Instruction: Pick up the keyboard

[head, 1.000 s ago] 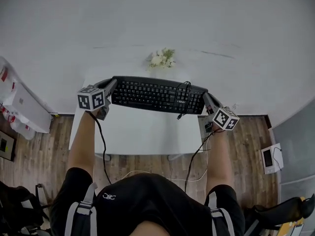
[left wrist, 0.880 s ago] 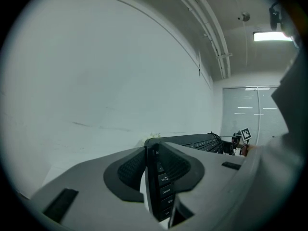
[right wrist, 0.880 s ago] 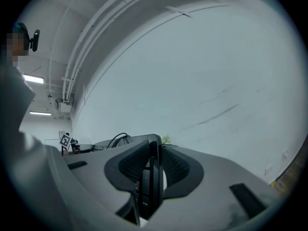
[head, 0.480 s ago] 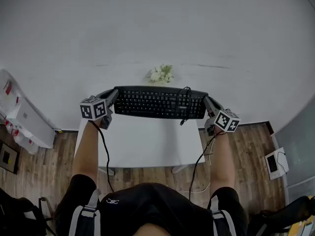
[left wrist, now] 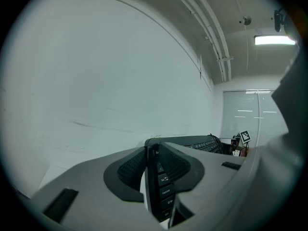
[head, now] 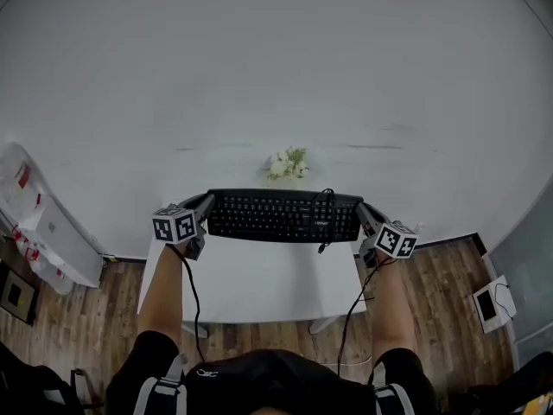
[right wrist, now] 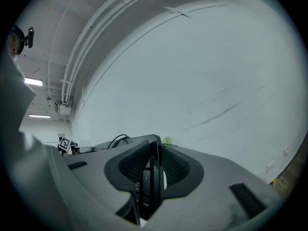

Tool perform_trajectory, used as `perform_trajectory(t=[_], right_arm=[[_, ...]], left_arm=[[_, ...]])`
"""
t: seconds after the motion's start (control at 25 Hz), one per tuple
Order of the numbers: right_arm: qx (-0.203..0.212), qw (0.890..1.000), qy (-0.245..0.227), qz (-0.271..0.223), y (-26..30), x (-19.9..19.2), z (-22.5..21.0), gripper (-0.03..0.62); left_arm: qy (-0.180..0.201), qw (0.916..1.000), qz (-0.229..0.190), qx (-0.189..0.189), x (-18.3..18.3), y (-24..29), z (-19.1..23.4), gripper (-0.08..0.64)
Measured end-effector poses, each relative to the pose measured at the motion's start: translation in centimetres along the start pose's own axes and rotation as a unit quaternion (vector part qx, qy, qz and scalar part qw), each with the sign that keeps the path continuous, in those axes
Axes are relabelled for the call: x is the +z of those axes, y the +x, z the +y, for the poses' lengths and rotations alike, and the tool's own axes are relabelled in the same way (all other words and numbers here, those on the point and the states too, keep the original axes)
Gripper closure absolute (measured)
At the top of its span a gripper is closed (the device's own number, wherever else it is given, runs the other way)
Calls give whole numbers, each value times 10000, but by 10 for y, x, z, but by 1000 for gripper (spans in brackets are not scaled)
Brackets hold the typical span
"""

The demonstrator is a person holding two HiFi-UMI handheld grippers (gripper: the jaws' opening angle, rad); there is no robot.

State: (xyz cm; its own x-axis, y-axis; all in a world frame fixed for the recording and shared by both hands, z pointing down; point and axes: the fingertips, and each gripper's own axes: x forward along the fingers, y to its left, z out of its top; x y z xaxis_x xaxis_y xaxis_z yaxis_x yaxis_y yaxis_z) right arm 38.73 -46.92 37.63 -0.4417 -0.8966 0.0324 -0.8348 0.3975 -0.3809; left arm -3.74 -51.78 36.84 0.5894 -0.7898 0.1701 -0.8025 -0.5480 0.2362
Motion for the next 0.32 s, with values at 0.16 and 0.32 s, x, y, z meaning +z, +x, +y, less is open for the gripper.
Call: perform_trajectory(t=[0.16, 0.32], right_arm=[[11, 10000, 16, 26, 3, -2, -2, 508], [19, 10000, 81, -6, 4, 2, -6, 508]], left_arm=[[1, 10000, 37, 9, -1, 1, 2, 466], [11, 10000, 16, 15, 3, 5, 0, 466]])
